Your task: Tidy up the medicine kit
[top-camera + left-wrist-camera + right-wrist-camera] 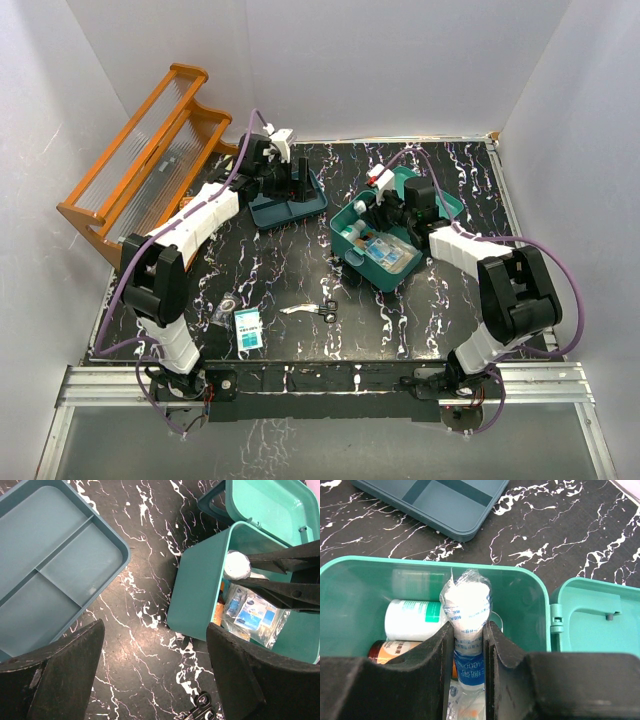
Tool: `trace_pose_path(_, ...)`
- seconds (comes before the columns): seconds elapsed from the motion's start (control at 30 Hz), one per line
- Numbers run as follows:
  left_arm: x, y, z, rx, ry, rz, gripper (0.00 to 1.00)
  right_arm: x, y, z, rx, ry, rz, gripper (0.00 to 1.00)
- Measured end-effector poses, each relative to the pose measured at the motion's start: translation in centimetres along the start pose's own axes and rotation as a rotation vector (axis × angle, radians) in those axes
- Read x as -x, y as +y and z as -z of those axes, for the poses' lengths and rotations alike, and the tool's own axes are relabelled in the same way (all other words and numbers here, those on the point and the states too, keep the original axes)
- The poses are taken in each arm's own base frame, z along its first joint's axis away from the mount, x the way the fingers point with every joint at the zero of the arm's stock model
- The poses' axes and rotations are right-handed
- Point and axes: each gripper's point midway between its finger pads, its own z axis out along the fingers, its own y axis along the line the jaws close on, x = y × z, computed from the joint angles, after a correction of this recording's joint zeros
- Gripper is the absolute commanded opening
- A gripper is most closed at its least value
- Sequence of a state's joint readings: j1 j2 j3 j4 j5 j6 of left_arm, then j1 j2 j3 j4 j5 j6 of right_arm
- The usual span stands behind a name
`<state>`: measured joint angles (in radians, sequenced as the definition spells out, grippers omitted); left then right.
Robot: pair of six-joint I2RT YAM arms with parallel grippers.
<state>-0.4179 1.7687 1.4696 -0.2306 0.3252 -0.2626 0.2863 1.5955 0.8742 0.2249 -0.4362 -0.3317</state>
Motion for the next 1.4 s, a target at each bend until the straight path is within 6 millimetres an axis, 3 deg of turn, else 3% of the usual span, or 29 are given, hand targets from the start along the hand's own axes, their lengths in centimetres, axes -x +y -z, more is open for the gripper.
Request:
trace_pose_path(0.37, -1.1, 0.4, -0.3, 0.011, 0.025, 0.024, 0.81, -3.4, -0.9, 0.1, -0.083, 0.087, 0.023, 0.14)
trace_pose_path(0.7, -1.5, 0.8, -0.4, 0.018, 0.037, 0.035, 0.81, -5.7, -1.0, -1.4, -0.133, 0.168, 0.018, 0.13)
trace_pose_path(1.4, -1.9, 1.1, -0.9, 0.018, 0.052, 0.061, 0.81, -6.4, -1.8, -2.7, -0.227, 0.211, -0.009, 0.23)
